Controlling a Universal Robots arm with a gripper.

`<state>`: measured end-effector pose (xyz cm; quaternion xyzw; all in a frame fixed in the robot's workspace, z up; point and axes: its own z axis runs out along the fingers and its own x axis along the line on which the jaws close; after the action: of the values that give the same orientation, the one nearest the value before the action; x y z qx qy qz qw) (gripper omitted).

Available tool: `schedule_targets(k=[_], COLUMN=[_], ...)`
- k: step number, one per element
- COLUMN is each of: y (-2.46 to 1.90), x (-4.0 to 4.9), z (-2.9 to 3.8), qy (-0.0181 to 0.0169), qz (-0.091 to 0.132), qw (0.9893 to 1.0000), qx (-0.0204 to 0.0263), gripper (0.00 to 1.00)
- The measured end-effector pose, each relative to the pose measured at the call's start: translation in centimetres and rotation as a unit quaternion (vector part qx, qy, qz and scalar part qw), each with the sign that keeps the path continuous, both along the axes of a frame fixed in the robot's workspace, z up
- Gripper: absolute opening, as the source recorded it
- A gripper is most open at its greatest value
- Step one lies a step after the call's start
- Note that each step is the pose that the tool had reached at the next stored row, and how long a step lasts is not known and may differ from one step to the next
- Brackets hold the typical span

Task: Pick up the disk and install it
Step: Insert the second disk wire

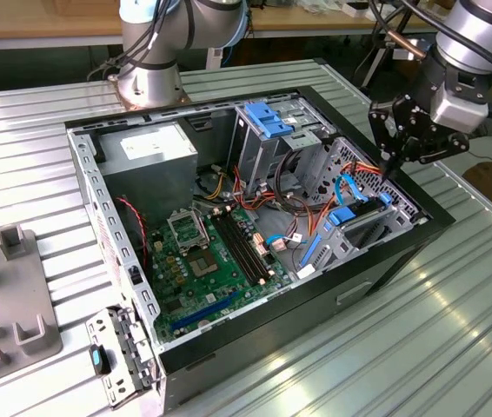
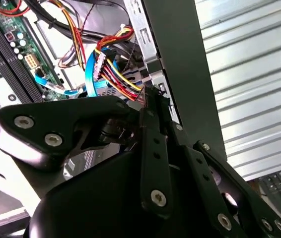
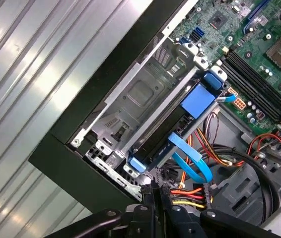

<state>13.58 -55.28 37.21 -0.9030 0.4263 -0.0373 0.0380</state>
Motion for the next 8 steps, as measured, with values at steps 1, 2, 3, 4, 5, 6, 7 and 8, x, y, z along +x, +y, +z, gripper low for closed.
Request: schedule_targets(k=[1, 2, 3, 4, 5, 6, 7, 8], y=[0.0, 0.0, 0.0, 0.0, 0.0, 0.0, 0.0, 0.0], x=[-0.02, -0.02, -0.03, -0.1, -0.17, -0.28, -0.48, -0.67], z=[-0.02, -0.03, -0.03, -0.04, -0.05, -0.06, -0.08, -0.11], qy=[0.0, 0.0, 0.0, 0.0, 0.0, 0.0, 0.0, 0.0], qz=[-0.013, -0.021, -0.028, -0.034, -0.04, -0.045, -0.049, -0.052], qw=[0.9999, 0.9998, 0.9996, 0.9994, 0.9992, 0.999, 0.9988, 0.9986], qx=[0.0, 0.0, 0.0, 0.0, -0.0001, 0.0, 0.0, 0.0], gripper=[0.16, 0.16, 0.16, 0.16, 0.16, 0.16, 0.16, 0.16])
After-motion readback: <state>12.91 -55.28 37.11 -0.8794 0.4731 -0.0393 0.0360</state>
